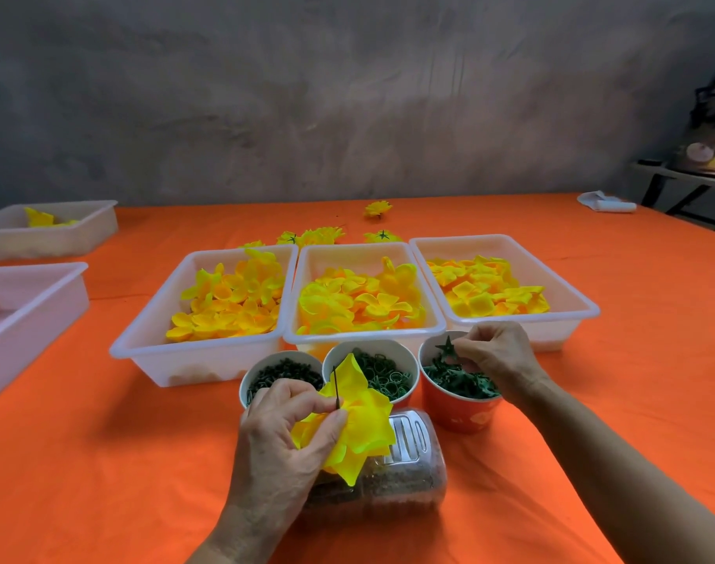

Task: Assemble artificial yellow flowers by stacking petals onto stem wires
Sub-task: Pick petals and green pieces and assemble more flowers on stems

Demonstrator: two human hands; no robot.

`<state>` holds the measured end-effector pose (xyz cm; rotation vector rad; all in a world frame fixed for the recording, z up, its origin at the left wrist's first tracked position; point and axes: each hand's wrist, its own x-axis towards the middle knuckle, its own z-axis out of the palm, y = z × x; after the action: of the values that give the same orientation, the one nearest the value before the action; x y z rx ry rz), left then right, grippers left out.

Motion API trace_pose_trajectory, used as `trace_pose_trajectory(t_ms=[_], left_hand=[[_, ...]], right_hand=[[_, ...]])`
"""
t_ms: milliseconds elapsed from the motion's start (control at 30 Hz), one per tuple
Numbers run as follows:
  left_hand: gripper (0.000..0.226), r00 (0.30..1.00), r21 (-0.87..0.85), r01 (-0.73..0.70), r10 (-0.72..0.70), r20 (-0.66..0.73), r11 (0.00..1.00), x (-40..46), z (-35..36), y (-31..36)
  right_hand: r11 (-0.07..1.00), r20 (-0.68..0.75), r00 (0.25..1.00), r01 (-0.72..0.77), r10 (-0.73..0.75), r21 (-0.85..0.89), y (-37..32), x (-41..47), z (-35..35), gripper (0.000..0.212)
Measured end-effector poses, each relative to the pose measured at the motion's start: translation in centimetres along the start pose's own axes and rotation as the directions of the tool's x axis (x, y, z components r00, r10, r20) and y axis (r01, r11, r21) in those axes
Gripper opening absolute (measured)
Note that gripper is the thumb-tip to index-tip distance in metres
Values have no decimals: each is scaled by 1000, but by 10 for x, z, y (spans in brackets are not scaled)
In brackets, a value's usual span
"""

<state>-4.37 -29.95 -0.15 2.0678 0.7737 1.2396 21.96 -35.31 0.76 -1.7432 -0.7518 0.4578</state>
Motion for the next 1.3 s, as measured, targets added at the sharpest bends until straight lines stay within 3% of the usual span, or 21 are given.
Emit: trace_pose_trajectory(t_ms=[167, 267, 467, 833, 1300], left_hand=[[18, 1000, 6, 14, -14, 14, 1000, -1, -1, 2], [9, 1000, 17, 20, -20, 14, 1000, 0, -1, 2], [31, 1000, 6, 15, -15, -2, 1000, 1, -1, 3], [28, 1000, 20, 18, -18, -25, 1000, 1, 1, -4], [33, 1000, 43, 11, -10, -19, 999, 1, 0, -4]], right_hand=[[997, -19, 1000, 5, -4, 73, 1, -2, 0, 35], [993, -20, 1000, -1, 4, 119, 0, -2, 0, 34], [970, -97, 995, 7, 17, 242, 0, -4, 3, 27], [874, -188, 981, 130, -46, 468, -14, -26, 16, 19], [796, -149, 989, 86, 5, 599, -23, -40, 27, 25]])
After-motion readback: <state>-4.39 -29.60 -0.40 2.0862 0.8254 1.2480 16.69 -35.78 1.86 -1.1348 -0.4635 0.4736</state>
